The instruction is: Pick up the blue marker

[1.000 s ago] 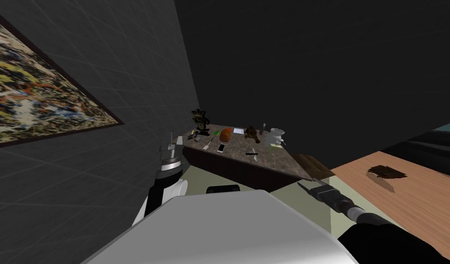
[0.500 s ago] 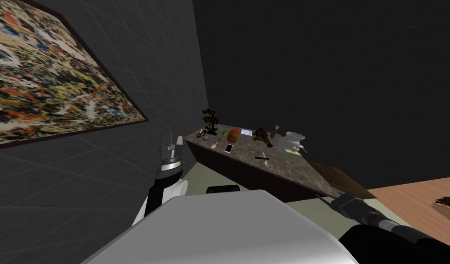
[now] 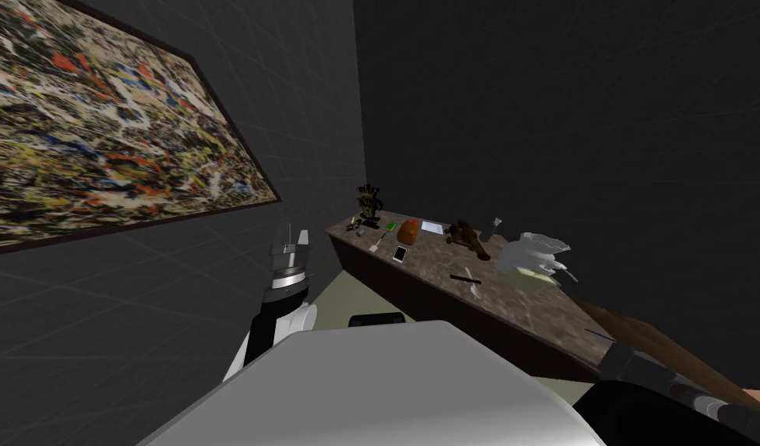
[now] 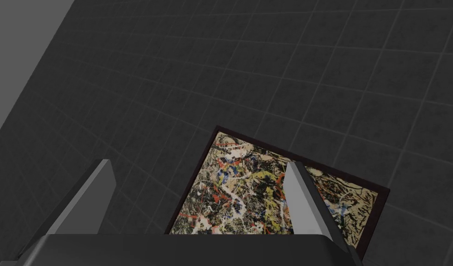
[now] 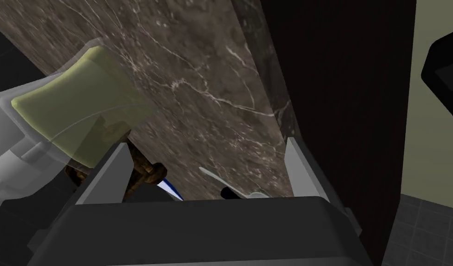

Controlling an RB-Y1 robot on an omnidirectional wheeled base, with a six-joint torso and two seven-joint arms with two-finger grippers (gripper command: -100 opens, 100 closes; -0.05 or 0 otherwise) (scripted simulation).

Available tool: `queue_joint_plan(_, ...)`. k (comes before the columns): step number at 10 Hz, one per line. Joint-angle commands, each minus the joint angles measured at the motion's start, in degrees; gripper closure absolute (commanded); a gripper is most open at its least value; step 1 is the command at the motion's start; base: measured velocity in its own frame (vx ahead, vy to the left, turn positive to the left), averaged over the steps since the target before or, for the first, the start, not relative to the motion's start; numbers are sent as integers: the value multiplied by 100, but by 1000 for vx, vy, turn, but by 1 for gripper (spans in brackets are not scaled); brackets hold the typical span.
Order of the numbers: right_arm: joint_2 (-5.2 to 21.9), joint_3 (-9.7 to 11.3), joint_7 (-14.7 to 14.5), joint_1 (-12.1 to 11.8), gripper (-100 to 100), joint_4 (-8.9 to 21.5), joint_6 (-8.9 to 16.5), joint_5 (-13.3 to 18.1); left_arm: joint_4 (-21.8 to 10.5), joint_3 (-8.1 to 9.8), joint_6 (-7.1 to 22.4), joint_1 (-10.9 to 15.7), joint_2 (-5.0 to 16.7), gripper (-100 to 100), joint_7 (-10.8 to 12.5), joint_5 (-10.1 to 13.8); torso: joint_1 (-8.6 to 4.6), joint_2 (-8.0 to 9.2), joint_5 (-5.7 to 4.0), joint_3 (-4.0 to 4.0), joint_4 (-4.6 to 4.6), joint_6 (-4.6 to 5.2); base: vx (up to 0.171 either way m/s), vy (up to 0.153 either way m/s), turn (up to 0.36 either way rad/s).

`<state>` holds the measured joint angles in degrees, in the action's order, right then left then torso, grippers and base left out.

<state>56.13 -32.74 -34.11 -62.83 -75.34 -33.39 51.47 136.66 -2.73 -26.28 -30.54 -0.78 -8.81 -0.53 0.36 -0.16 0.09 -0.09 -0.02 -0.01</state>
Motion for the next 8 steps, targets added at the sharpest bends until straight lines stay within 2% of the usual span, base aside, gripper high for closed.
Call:
queue_joint_plan(1,182,34,-111,-45,-100,286,-70,286,0,0,0,0,0,0,0,0,0,0,0,0,0,0,66,104,403)
queue_joint_plan(2,182,34,-111,-45,-100,295,-70,314,0,0,0,0,0,0,0,0,1,-6,0,-3,-1,-2,55,76,117)
queue_joint_plan(3,293,61,-170,-67,-100,480,-127,496,0,1,0,-1,0,0,0,0,-5,1,-1,0,0,9,79,98,158)
queue_joint_plan(4,391,100,-222,-80,-100,652,-185,666,0,0,0,-1,0,0,0,0,0,-4,-1,-2,0,4,94,125,403)
queue_joint_plan(5,391,100,-222,-80,-100,652,-185,666,0,0,0,0,0,0,0,0,9,-12,2,-7,-3,-2,60,75,139)
queue_joint_plan(8,545,204,-308,-84,-100,955,-302,970,0,1,0,-1,0,0,0,0,-12,9,-2,5,2,10,54,66,163)
